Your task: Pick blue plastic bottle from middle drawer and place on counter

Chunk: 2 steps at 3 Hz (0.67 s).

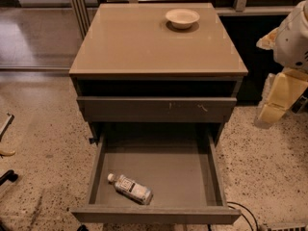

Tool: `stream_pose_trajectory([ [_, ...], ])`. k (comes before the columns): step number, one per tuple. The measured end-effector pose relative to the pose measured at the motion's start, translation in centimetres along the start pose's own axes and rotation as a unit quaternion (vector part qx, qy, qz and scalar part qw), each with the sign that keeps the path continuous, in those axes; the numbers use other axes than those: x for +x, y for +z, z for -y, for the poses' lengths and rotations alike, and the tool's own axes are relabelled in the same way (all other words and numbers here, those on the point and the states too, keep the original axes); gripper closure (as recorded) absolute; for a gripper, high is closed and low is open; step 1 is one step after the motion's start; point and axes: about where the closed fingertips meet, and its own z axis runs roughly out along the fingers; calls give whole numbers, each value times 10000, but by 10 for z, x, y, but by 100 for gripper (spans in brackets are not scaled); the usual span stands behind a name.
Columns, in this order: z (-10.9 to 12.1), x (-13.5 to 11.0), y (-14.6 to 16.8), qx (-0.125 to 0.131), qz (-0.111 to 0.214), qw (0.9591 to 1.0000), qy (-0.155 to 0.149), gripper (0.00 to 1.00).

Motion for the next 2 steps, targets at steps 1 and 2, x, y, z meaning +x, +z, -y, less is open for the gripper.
stream_pose_trajectory([
  [1, 4, -16, 47, -39, 420, 9991, 92, 0],
  [2, 0, -43, 103, -173, 880, 9958, 204, 0],
])
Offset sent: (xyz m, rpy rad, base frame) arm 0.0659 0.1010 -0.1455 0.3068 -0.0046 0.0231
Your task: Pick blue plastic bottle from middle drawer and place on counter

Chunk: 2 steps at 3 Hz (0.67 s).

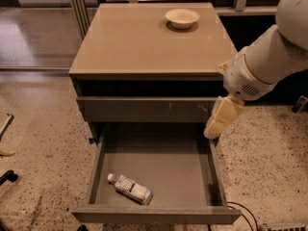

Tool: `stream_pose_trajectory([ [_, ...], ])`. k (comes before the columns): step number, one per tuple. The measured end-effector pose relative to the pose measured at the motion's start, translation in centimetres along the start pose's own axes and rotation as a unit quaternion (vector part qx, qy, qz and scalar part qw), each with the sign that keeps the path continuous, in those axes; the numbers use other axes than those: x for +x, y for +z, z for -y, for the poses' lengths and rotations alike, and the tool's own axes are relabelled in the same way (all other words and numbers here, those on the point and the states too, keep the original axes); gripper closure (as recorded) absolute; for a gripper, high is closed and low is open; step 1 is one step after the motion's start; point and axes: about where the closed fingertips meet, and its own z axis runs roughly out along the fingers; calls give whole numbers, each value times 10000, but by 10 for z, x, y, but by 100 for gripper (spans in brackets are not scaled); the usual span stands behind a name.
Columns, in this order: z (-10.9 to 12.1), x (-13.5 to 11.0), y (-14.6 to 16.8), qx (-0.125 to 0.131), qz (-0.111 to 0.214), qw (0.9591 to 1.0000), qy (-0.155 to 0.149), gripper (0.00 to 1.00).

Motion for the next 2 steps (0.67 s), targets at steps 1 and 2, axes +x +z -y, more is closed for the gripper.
stream_pose_trajectory([
  [1, -24, -19, 61, -158, 392, 9990, 140, 0],
  [2, -65, -31, 131, -462, 666, 9958, 427, 0],
])
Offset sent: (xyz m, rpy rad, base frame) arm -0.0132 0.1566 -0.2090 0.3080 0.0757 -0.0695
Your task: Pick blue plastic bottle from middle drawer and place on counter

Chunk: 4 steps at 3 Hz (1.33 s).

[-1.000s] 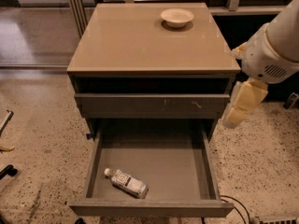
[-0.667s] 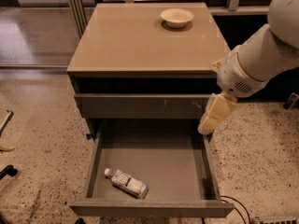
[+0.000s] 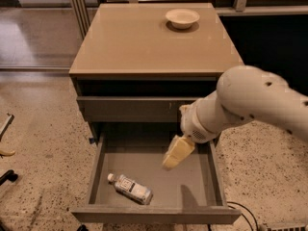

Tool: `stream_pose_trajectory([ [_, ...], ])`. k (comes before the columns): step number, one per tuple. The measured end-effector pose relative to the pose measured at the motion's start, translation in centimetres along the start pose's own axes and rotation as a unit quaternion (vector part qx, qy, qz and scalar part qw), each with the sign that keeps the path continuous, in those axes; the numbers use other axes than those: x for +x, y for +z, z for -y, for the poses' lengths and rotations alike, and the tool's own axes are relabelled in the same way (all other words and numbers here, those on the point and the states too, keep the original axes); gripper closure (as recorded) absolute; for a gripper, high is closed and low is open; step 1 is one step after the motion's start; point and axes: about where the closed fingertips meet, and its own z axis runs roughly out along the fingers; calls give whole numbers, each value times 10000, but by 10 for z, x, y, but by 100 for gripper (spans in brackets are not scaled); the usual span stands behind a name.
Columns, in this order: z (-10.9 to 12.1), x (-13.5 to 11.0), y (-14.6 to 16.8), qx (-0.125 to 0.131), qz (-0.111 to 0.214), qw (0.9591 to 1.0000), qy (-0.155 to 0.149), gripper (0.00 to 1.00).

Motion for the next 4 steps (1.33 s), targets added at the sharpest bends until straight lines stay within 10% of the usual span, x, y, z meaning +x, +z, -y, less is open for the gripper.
stream_pose_trajectory([
  [1, -33, 1, 71, -172, 70, 9996, 227, 0],
  [4, -17, -4, 83, 169, 136, 9986, 479, 0],
])
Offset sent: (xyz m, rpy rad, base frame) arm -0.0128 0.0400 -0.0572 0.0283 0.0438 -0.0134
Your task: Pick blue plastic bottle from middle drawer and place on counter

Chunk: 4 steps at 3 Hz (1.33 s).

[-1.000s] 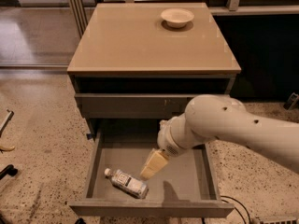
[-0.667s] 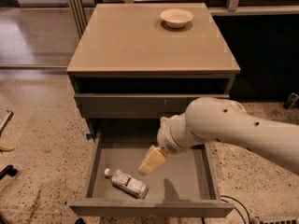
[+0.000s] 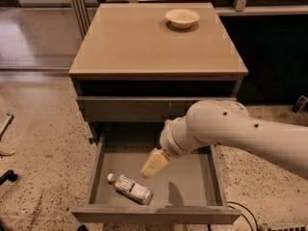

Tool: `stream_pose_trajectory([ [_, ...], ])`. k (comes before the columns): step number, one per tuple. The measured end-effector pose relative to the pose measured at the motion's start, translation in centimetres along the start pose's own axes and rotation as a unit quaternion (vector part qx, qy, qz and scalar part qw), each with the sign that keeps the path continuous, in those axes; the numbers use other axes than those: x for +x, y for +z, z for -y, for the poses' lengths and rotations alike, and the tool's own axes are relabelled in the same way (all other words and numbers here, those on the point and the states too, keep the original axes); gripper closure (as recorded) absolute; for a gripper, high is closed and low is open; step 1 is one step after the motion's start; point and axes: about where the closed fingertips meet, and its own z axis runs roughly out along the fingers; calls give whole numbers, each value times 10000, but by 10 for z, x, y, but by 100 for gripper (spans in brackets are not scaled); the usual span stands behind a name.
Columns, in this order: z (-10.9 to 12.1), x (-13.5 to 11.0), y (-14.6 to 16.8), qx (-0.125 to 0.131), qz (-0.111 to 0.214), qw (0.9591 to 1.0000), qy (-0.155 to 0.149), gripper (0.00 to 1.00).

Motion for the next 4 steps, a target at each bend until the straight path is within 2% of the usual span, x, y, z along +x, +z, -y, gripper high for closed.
stream_pose_trajectory([
  [1, 20, 4, 40, 165, -252, 9994, 139, 0],
  [2, 42, 18, 97, 299, -604, 9976, 154, 0],
  [3, 40, 13, 171, 121, -800, 9956, 478, 0],
  [4, 24, 6, 230, -91, -922, 9928, 764, 0],
])
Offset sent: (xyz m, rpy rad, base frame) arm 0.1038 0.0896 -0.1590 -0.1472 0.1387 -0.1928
